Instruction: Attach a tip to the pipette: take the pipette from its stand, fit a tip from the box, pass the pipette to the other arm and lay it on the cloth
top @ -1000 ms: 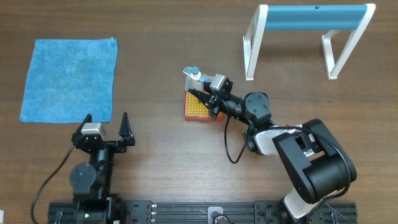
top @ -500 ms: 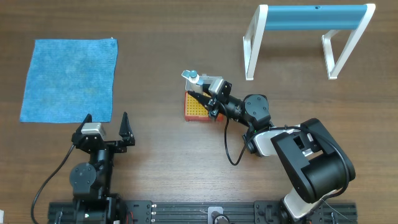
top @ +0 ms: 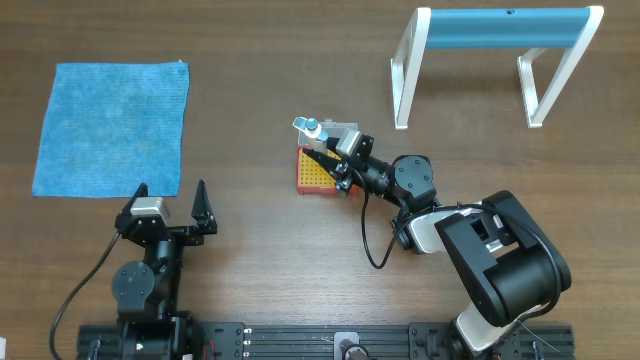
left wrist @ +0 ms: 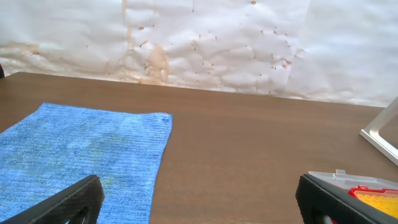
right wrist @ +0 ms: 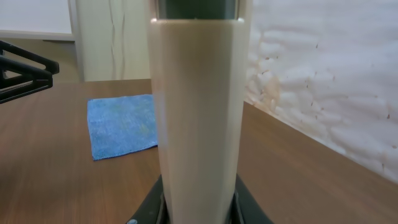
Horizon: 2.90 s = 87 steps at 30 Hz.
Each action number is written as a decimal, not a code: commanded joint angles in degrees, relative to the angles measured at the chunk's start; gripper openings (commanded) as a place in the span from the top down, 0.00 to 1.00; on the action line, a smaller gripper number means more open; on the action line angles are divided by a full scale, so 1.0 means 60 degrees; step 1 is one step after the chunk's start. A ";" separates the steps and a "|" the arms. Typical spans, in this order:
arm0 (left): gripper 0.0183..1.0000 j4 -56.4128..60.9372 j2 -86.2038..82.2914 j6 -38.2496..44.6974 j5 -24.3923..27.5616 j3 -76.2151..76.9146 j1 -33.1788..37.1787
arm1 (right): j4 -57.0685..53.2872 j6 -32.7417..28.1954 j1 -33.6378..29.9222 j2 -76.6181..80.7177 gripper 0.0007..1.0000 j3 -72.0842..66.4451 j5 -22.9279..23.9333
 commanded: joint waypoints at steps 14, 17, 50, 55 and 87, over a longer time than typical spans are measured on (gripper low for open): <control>0.00 -0.0055 -0.0047 -0.0084 0.0102 -0.0018 0.0007 | -0.0259 0.0579 -0.0069 -0.0648 0.93 0.0368 -0.0029; 0.00 -0.0055 -0.0047 -0.0084 0.0102 -0.0018 0.0007 | -0.0739 0.0576 -0.0102 -0.0933 0.93 0.0656 -0.0033; 0.00 -0.0055 -0.0047 -0.0084 0.0102 -0.0018 0.0007 | -0.8557 0.4444 -0.1308 -0.3100 0.93 0.5464 -0.5632; 0.00 0.0004 -0.0047 -0.0273 0.0280 -0.0018 0.0022 | -0.8867 0.4579 -0.1246 -0.3100 0.93 0.5464 -0.5759; 0.00 0.4484 0.9092 -0.7766 1.0444 0.6586 0.0000 | -0.8834 0.6087 -0.1242 -0.3100 0.93 0.5464 -0.7796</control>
